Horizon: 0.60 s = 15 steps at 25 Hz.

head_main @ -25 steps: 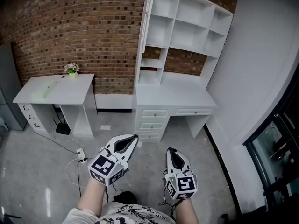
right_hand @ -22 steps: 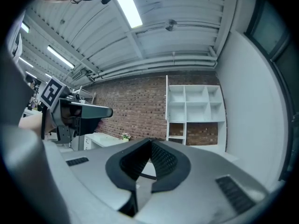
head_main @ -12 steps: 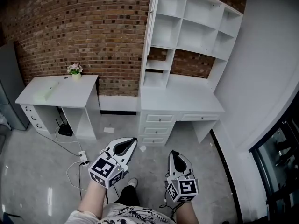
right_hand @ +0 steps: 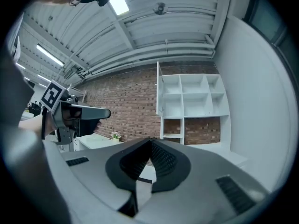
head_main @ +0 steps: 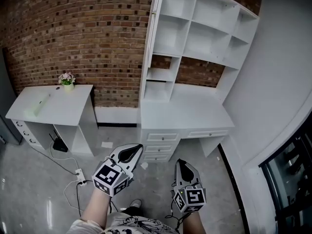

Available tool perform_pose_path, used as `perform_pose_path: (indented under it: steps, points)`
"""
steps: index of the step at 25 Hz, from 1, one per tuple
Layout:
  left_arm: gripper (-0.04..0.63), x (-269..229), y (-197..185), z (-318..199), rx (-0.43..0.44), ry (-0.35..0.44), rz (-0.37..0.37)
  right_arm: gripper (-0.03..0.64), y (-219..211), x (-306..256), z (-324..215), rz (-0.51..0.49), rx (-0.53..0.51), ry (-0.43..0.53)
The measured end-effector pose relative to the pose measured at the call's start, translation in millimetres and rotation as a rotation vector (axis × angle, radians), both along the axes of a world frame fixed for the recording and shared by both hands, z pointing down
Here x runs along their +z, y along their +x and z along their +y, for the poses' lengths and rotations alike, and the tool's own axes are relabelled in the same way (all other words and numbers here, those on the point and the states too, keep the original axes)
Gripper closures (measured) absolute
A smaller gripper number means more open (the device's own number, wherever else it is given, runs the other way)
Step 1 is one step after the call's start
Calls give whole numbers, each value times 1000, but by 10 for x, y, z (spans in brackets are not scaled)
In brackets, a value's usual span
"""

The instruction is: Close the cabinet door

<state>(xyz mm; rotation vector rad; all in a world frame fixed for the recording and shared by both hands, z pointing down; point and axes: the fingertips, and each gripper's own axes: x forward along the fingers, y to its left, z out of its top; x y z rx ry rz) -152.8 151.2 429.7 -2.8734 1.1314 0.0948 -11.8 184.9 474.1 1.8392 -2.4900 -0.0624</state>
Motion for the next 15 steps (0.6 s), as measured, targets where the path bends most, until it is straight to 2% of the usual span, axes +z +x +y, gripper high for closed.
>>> perform_pose_path:
  steps: [11,15]
  points:
    - [584,-263,64,-1817,44,25,17,612,100,-162,-1789,37,35,-6]
    - [584,-251,47,-2306,41,1,31,612,131,-191,-2262,39,38,-12]
